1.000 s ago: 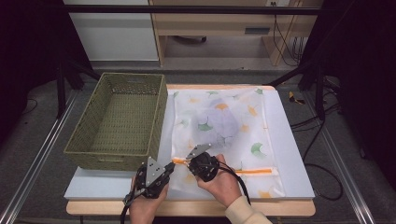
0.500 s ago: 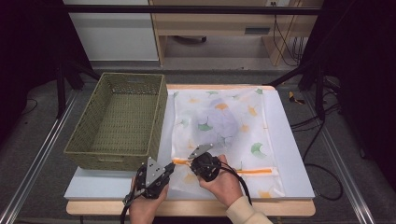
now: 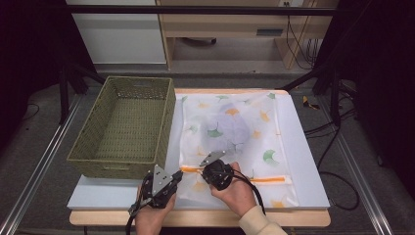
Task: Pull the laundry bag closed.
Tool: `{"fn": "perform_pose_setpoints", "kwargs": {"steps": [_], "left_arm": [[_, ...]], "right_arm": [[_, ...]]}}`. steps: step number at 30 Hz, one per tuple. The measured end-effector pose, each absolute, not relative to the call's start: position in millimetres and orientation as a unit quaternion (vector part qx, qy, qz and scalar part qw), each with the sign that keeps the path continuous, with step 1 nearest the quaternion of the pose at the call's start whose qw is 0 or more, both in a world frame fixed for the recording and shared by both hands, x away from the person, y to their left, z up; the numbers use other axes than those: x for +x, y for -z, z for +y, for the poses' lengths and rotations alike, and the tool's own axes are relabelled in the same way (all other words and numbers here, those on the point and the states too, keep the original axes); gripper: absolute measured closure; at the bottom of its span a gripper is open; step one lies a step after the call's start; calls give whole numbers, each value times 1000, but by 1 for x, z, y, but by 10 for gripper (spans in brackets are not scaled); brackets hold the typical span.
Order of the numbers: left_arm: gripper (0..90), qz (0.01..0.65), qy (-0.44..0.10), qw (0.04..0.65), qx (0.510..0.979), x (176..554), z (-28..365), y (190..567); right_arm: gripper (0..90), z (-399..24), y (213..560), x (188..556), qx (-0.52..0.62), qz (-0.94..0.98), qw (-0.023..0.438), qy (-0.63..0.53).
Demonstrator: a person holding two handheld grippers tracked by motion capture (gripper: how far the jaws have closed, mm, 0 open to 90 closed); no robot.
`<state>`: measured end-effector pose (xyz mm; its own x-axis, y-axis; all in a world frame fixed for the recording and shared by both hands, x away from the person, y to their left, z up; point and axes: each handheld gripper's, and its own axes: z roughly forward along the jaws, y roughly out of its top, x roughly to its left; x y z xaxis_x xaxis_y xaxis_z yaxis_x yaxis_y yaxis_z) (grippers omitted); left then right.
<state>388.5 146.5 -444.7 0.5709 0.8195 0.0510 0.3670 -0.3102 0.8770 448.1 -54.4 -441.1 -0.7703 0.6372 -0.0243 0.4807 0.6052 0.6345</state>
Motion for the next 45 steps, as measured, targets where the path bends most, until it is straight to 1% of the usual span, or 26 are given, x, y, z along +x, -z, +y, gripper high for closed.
{"fn": "perform_pose_setpoints", "kwargs": {"steps": [16, 33, 45], "left_arm": [[889, 387, -252, 439, 770, 390, 146, 446], [889, 388, -259, 436, 770, 390, 144, 444], [890, 389, -258, 439, 767, 391, 147, 442]], "right_arm": [[900, -64, 442, 448, 325, 882, 126, -316], [900, -61, 443, 450, 325, 881, 138, -314], [900, -85, 443, 453, 350, 873, 142, -310]]}}
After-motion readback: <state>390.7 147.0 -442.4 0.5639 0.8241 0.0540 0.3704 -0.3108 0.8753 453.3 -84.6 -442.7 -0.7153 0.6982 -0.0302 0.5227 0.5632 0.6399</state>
